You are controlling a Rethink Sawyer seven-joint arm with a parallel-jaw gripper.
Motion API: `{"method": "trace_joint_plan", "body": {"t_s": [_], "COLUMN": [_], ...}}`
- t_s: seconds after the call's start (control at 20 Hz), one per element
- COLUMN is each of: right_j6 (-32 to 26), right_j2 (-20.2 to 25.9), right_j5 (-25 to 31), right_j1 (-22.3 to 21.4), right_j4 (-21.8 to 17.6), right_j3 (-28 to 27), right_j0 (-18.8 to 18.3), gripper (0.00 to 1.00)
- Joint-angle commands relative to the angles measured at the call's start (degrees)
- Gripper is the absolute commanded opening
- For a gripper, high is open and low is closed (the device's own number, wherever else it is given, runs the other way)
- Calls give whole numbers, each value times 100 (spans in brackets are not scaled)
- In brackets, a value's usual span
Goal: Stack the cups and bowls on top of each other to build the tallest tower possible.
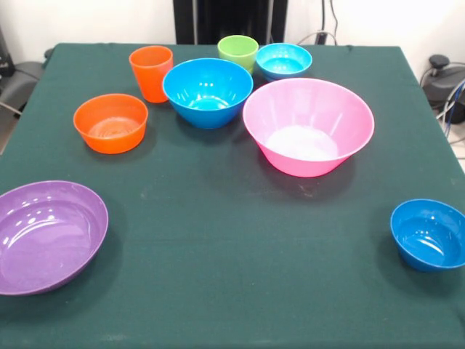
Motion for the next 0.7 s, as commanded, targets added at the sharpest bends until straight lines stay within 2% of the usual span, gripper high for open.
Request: {"method": "trace_joint_plan", "body": {"t_s": [0.05,0.3,0.5,0.7], "right_j6": [649,785,1062,1099], "right_j2": [-325,-492,-843,-1088], "right_j5": [-1056,-2056,-2666,-3198], "right_j1": [1264,1902,2385,2815], "right_j4": [-828,-921,-828,-681], "right_j3": [-10,-85,-160,-247], "right_j0": [-45,-8,152,214], "gripper": [100,100,100,100]}}
